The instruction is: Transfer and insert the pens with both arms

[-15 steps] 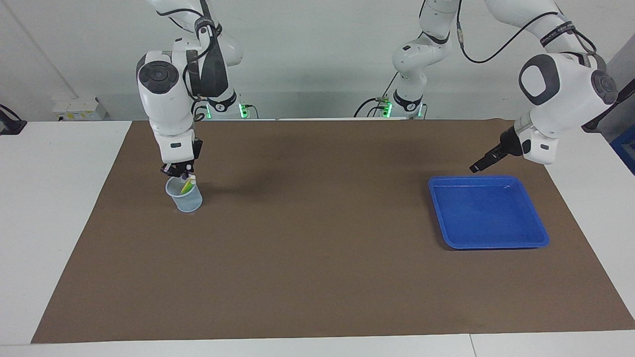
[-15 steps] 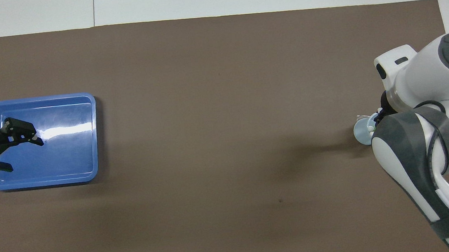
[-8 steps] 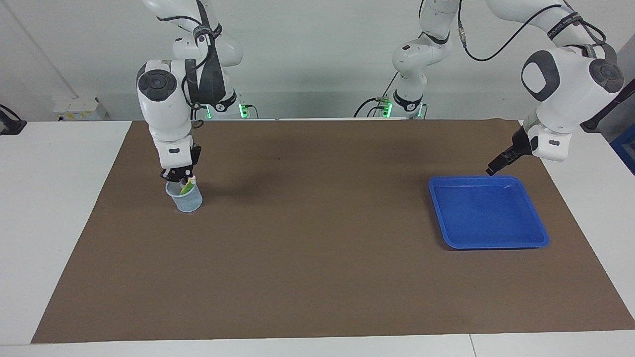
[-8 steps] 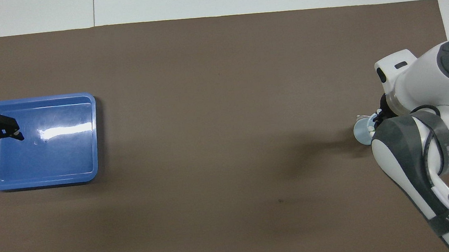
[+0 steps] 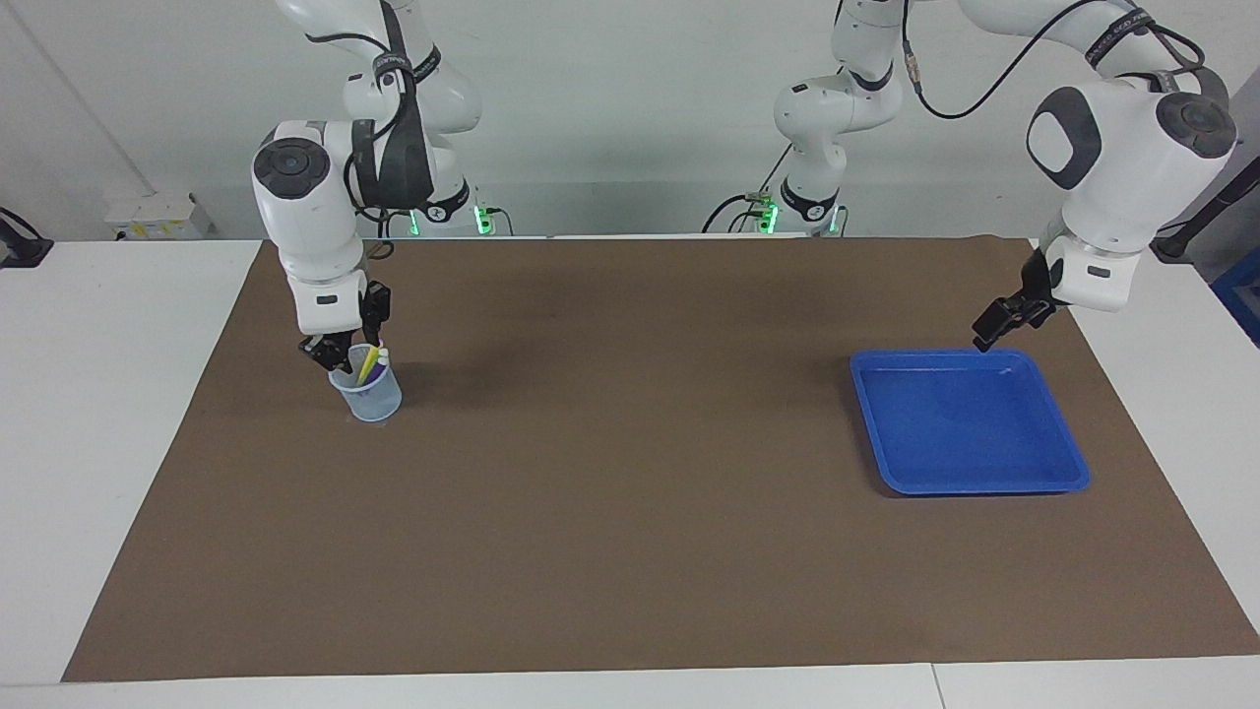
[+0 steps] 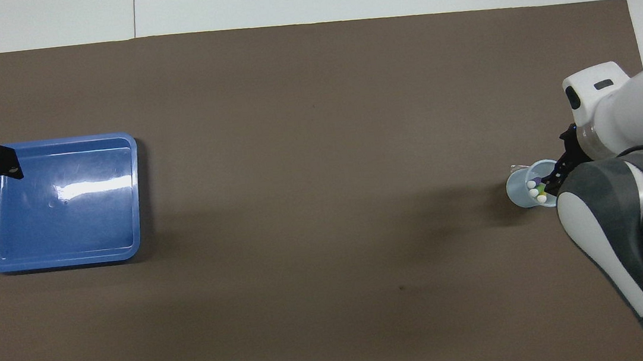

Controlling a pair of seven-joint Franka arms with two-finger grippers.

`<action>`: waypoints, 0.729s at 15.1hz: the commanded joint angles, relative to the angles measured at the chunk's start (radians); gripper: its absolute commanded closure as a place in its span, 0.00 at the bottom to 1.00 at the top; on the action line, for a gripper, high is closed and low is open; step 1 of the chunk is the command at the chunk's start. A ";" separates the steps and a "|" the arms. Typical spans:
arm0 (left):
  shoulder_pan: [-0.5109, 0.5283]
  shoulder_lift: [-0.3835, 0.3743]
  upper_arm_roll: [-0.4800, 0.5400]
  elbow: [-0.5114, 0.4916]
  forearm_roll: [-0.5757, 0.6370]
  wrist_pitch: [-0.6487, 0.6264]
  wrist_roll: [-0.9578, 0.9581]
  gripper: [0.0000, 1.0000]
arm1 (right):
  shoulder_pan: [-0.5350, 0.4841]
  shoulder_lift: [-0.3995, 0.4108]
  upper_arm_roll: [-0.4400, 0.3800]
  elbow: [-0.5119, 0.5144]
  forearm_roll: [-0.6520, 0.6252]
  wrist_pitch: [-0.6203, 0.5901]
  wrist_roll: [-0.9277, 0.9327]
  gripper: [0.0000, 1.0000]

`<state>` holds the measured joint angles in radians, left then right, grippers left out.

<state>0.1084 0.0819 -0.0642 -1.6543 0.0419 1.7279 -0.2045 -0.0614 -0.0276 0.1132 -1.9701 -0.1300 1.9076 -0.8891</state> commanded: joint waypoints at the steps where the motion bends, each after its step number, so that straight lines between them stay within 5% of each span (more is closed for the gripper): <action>1: -0.074 -0.034 0.079 0.034 -0.026 -0.063 0.069 0.00 | -0.009 -0.034 0.014 0.089 0.065 -0.129 0.069 0.00; 4: -0.133 -0.083 0.152 0.039 -0.050 -0.108 0.148 0.00 | 0.018 -0.046 0.022 0.175 0.108 -0.235 0.267 0.00; 11: -0.131 -0.105 0.106 0.105 -0.045 -0.209 0.177 0.00 | 0.041 0.004 0.022 0.379 0.190 -0.403 0.555 0.00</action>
<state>-0.0090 -0.0258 0.0514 -1.5733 0.0054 1.5488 -0.0385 -0.0132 -0.0754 0.1346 -1.6816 0.0331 1.5596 -0.3733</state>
